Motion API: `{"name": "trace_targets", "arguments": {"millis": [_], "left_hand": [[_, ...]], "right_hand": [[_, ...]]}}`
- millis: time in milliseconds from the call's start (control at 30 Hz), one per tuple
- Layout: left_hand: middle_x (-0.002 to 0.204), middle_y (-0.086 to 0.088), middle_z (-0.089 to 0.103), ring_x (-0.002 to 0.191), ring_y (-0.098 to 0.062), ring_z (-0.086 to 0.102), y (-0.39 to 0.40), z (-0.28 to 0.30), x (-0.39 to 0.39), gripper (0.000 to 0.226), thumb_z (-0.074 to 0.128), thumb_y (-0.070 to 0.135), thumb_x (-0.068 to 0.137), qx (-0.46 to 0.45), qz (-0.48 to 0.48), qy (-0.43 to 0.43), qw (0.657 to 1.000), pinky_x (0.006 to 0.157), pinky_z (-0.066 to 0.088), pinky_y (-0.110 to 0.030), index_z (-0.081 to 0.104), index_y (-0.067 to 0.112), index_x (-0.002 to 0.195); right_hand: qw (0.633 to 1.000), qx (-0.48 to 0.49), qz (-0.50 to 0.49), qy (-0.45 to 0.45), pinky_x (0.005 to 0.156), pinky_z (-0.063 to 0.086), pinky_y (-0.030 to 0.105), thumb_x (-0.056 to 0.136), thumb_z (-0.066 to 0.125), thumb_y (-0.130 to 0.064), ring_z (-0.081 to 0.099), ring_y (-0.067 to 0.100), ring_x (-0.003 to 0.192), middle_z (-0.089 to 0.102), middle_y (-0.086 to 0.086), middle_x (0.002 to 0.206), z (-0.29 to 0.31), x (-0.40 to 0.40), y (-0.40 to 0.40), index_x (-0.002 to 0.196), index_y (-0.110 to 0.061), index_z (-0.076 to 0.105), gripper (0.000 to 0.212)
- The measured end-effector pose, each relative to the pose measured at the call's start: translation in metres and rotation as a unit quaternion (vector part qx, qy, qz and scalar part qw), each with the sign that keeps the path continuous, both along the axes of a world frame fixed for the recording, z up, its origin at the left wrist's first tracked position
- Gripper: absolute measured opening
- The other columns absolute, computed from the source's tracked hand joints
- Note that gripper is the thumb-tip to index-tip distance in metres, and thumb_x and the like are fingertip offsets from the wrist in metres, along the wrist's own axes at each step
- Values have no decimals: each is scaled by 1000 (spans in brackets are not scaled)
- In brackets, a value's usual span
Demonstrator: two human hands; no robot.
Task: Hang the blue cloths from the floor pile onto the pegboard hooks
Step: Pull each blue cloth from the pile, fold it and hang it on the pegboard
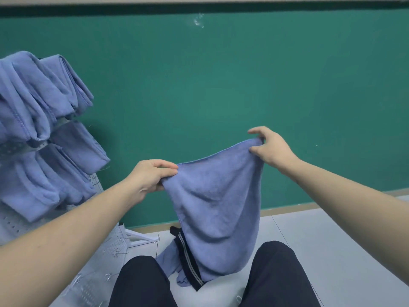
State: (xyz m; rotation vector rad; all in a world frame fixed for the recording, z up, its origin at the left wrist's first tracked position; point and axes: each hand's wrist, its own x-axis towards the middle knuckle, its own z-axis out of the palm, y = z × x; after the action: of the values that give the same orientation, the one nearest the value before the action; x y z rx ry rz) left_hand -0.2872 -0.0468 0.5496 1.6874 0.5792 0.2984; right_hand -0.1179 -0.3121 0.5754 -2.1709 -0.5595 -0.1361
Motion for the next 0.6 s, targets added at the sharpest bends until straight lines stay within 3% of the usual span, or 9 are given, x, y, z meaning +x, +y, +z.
{"name": "trace_targets", "arguments": {"millis": [67,133,267,433,600], "left_hand": [[77,-4,69,61,-10,61,-7,-2,7,19,73,5,88,-48,16,-15,999,54,55,-23,71,18,101],[81,-5,69,64,-12,64,-16,-4,14,18,72,6,90,-87,38,-30,995,55,55,-25,65,17,103],[70,-1,67,63,-12,63,-37,-11,25,18,71,10,92,-165,68,-49,983,61,53,-26,56,15,83],[69,4,69,64,-13,64,-60,-26,25,14,76,17,88,-183,66,-45,980,63,50,-26,62,18,83],[80,1,73,68,-10,67,-76,-37,22,6,76,18,89,-187,96,-71,975,58,52,-19,71,14,88]], "right_hand": [[999,24,-18,19,77,52,31,83,61,-6,60,18,80,59,-5,92,-4,-2,11,132,-28,50,55],[994,71,-31,83,76,58,38,83,65,-7,64,20,77,60,-1,91,-9,-6,22,122,-21,51,44],[950,200,10,240,48,53,24,87,67,-1,61,15,63,63,9,86,-21,-25,39,92,-16,55,20],[919,254,56,297,64,57,32,87,72,-5,62,19,67,64,11,84,-44,-54,61,83,-14,56,19],[923,240,78,290,59,56,27,86,74,-5,62,15,60,65,9,79,-57,-77,74,87,-15,58,19]]}}
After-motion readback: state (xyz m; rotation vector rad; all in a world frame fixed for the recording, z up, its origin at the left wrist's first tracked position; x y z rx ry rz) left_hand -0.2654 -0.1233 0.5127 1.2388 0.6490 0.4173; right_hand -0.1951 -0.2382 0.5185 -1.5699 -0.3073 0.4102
